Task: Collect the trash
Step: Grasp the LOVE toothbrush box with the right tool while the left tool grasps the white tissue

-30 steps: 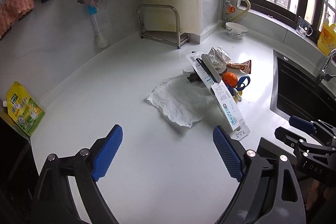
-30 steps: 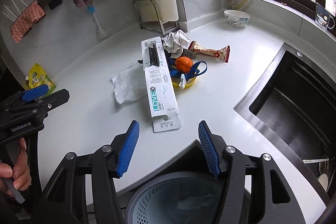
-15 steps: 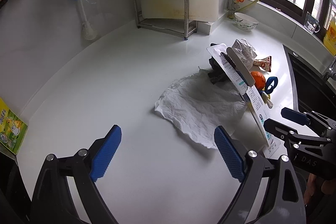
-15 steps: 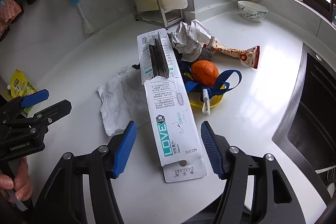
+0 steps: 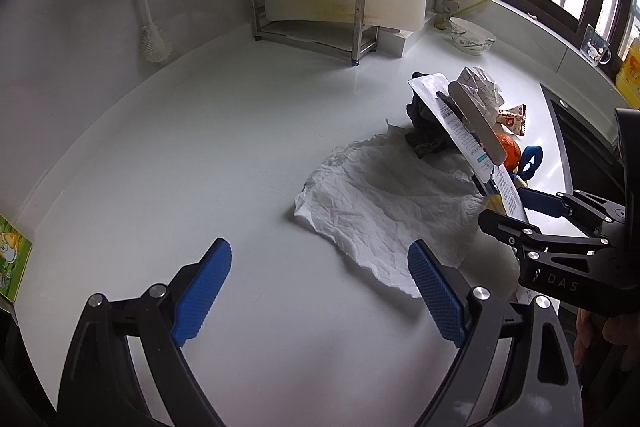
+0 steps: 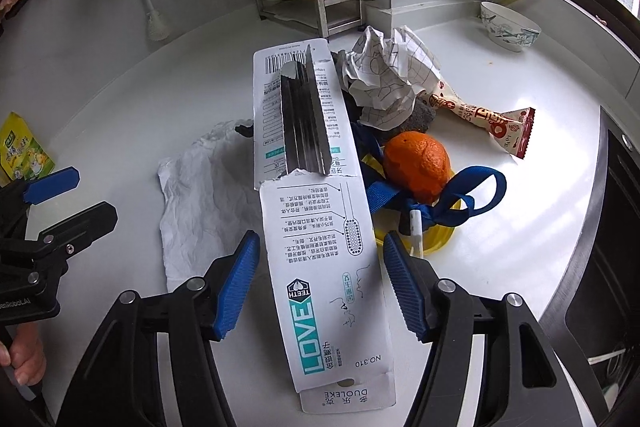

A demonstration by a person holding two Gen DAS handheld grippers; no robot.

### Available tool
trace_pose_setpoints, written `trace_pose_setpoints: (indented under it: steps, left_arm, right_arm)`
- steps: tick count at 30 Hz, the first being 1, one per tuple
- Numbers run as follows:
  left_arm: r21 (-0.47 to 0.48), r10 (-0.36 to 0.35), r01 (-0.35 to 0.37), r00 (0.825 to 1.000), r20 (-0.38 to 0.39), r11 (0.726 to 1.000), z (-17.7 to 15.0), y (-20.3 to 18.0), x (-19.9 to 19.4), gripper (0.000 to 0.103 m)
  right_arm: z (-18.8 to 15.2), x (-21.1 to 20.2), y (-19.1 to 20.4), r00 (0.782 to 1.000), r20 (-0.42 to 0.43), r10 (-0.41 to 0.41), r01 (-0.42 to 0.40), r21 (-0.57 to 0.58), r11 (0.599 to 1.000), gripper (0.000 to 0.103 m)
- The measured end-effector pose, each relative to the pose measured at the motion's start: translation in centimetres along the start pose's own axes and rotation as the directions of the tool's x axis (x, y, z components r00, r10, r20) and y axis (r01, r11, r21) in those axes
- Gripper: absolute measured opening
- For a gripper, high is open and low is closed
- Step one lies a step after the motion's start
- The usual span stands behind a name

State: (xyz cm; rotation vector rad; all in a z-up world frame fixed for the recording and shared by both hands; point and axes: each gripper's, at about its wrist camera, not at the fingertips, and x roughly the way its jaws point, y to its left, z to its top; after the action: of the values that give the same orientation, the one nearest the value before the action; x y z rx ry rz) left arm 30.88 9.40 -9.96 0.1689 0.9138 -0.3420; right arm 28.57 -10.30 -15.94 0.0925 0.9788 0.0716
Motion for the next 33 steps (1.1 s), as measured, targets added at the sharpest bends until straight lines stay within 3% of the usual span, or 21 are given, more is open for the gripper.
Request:
trace_pose_setpoints:
  steps: [7, 9, 13, 22, 27, 33]
  left_arm:
    - [-0.004, -0.009, 0.009, 1.000, -0.002, 1.000, 0.0, -0.2, 0.4, 0.088]
    - [-0.004, -0.008, 0.008, 1.000, -0.002, 1.000, 0.0, -0.2, 0.4, 0.088]
    - [-0.007, -0.009, 0.009, 1.000, -0.005, 1.000, 0.0, -0.2, 0.5, 0.088]
    - [0.007, -0.051, 0.051, 0.999, 0.000, 0.999, -0.1, -1.2, 1.0, 0.090]
    - [0.036, -0.081, 0.080, 0.997, 0.018, 0.996, 0.5, -2.9, 2.2, 0.091]
    - [0.068, -0.056, 0.054, 0.998, 0.028, 0.996, 2.0, -4.9, 4.9, 0.091]
  right_arm:
    - [0.4, 0.4, 0.5, 1.000, 0.004, 0.005, -0.005, -0.032, 0.999, 0.061]
    - [0.3, 0.3, 0.7, 1.000, 0.009, 0.017, -0.017, -0.049, 0.999, 0.051]
    - [0.1, -0.4, 0.6, 0.999, 0.032, 0.027, -0.026, -0.040, 0.999, 0.051]
    - [-0.9, -4.2, -0.5, 0.993, 0.107, 0.040, -0.046, 0.059, 0.997, 0.050]
    - [-2.5, -6.9, -1.9, 0.993, 0.120, 0.004, -0.017, 0.110, 0.994, 0.050]
    - [-4.8, -9.8, -3.7, 0.991, 0.125, -0.050, 0.027, 0.176, 0.984, 0.050]
